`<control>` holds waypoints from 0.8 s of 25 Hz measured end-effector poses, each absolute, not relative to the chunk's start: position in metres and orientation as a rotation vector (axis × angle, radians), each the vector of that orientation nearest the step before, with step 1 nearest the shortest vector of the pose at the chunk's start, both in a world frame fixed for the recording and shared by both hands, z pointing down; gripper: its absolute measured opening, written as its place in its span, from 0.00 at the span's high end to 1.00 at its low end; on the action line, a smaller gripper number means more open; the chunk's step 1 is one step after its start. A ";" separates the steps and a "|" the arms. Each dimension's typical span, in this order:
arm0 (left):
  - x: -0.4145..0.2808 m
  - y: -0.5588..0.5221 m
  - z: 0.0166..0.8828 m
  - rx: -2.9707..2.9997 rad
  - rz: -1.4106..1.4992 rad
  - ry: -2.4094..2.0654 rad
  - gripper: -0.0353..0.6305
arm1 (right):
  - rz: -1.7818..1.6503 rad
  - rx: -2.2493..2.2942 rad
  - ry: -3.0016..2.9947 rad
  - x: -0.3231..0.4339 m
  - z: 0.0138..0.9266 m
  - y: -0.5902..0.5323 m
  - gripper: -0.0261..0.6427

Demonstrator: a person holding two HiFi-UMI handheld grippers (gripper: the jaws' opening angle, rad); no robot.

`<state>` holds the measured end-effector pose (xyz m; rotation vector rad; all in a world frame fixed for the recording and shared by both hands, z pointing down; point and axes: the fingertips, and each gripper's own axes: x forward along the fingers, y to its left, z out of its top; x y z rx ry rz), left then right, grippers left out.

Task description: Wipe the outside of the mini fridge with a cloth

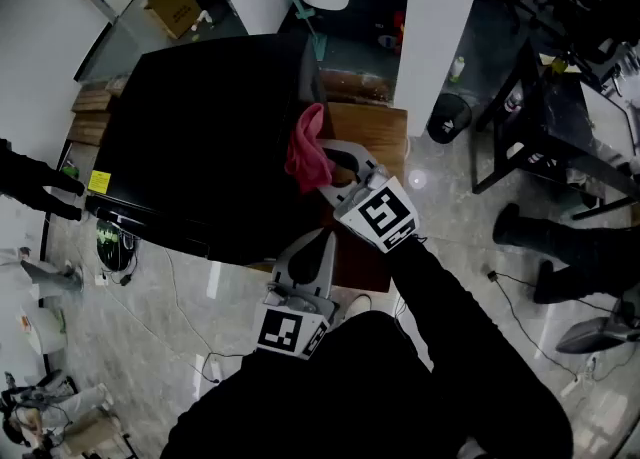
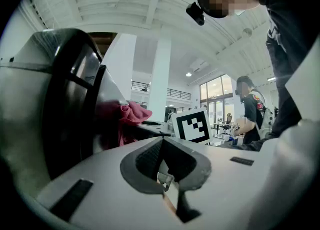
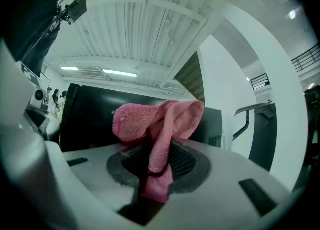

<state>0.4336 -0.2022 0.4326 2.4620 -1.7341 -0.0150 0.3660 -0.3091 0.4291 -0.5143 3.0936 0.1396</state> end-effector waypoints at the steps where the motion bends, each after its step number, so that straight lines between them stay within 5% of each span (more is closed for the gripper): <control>1: 0.433 -0.206 0.434 2.456 -0.018 -1.741 0.94 | 0.139 -0.528 3.099 0.366 0.432 -0.317 0.82; 20: 0.441 -0.250 0.445 2.466 0.046 -1.746 0.94 | 0.002 -0.855 3.139 0.369 0.462 -0.451 0.82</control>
